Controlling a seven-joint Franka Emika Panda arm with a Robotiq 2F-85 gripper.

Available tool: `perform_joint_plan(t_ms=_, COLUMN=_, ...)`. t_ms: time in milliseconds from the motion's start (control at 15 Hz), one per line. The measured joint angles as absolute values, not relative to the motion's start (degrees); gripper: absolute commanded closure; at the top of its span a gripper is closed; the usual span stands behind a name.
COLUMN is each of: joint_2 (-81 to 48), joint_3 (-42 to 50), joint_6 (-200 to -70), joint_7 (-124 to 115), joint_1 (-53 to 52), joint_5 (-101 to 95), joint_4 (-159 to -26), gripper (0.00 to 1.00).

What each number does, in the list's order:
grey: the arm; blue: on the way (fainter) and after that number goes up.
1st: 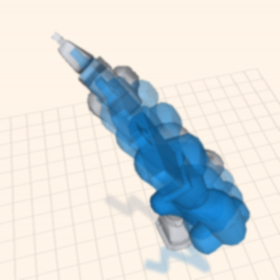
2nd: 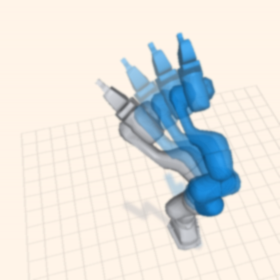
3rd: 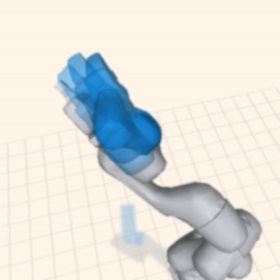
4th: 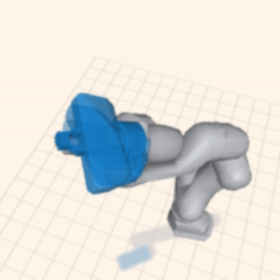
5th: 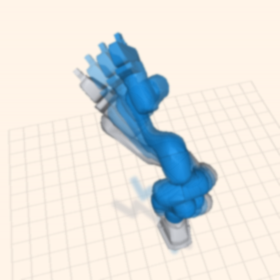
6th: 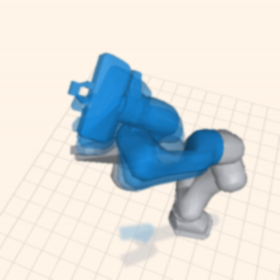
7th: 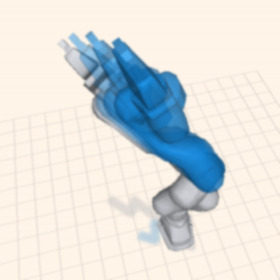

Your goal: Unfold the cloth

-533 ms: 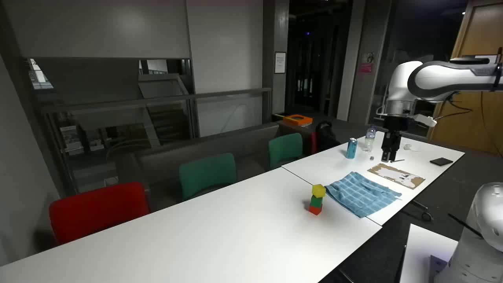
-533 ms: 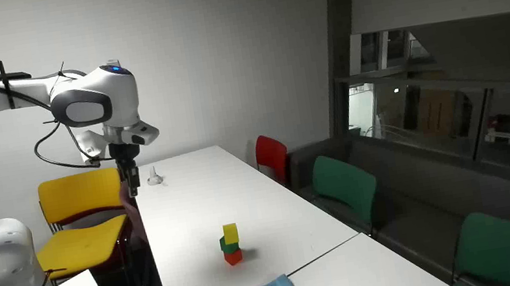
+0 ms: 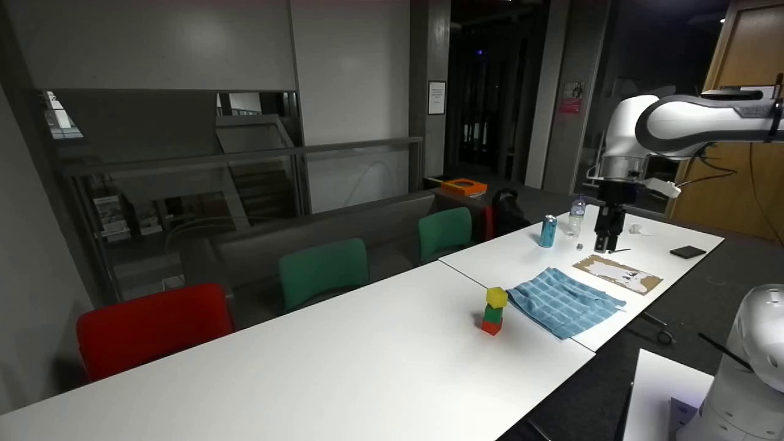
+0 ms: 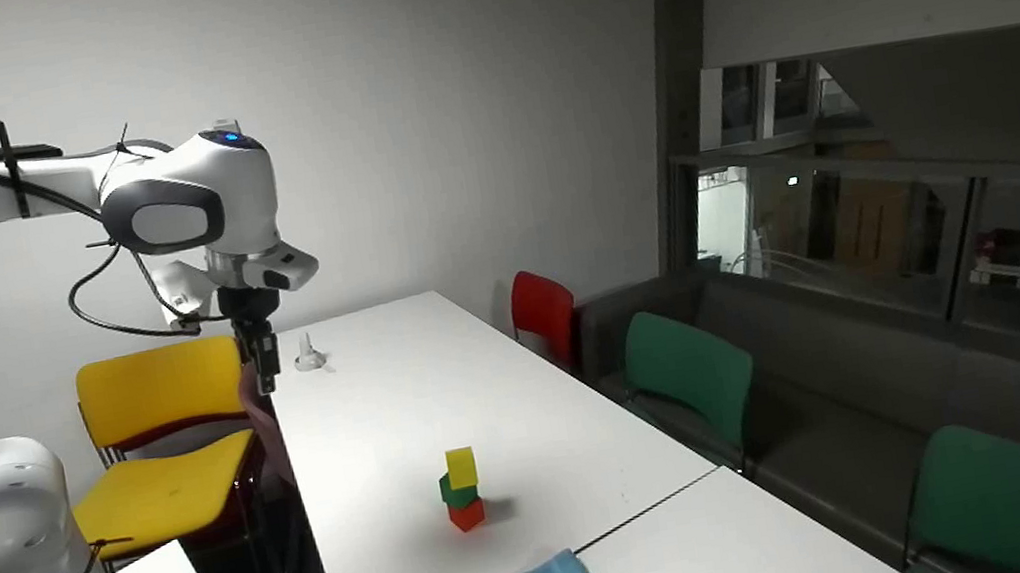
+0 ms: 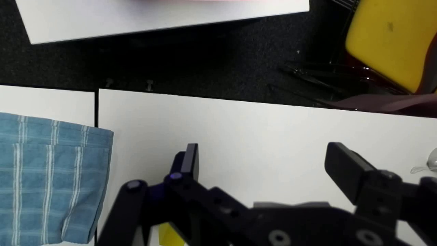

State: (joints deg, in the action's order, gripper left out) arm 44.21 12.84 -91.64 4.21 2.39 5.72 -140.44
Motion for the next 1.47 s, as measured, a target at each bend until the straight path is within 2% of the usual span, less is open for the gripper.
perform_joint_plan(t_ms=333, joint_2=44.2, joint_3=12.3, joint_6=-93.7, joint_7=4.5, joint_1=2.6, joint_5=4.7, joint_4=-140.4, gripper=0.00)
perform_joint_plan(t_ms=733, joint_2=41.4, joint_3=12.8, joint_6=-108.4, joint_7=9.7, joint_1=3.3, joint_5=-0.8, joint_4=-140.3, gripper=0.00)
perform_joint_plan(t_ms=1133, joint_2=27.6, joint_3=18.0, joint_6=-121.8, joint_7=10.5, joint_1=3.9, joint_5=3.2, joint_4=-139.0, gripper=0.00)
perform_joint_plan(t_ms=1467, joint_2=13.2, joint_3=20.7, joint_6=-121.8, joint_7=16.4, joint_1=3.9, joint_5=14.8, joint_4=-133.8, gripper=0.00)
